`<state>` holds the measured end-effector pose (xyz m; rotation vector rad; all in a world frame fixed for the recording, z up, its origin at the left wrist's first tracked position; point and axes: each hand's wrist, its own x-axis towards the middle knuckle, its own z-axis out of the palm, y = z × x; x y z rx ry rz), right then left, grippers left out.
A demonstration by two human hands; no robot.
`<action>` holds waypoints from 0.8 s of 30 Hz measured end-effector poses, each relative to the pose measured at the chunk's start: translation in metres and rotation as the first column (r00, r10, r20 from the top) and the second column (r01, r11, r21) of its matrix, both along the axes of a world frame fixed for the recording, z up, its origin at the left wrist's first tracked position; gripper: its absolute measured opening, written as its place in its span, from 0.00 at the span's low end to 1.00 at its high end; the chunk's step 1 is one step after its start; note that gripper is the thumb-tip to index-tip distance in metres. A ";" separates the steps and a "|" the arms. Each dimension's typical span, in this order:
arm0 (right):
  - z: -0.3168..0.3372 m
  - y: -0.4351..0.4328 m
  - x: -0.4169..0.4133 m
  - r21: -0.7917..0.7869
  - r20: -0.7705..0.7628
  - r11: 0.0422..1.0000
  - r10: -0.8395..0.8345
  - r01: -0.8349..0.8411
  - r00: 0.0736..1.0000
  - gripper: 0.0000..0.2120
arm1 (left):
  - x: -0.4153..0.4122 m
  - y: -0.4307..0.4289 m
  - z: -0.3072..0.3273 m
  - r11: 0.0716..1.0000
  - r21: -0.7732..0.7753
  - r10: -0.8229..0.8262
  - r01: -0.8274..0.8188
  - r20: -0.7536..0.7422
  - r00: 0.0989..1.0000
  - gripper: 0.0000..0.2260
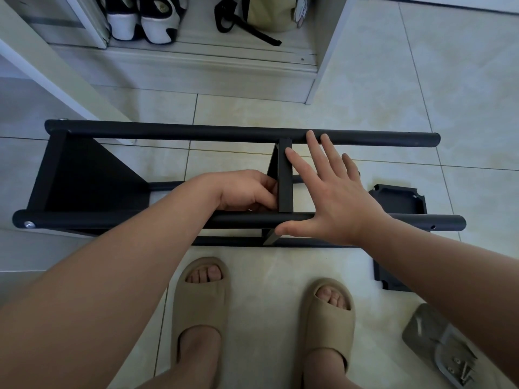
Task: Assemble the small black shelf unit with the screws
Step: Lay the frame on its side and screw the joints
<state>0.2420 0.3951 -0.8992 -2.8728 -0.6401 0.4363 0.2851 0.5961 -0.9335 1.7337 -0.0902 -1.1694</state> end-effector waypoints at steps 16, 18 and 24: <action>-0.001 0.000 0.000 0.005 0.006 1.000 -0.002 0.002 1.000 0.60 | -0.002 0.000 0.005 0.999 -0.028 0.014 -0.016 -0.038 0.999 0.19; -0.001 0.000 0.000 0.005 0.007 1.000 -0.002 0.002 1.000 0.60 | -0.002 -0.001 0.004 0.998 -0.049 0.024 -0.027 -0.056 0.998 0.17; -0.002 0.000 0.000 0.013 0.012 1.000 -0.003 0.003 1.000 0.60 | -0.001 0.000 0.001 0.997 0.058 -0.050 0.048 0.028 0.998 0.09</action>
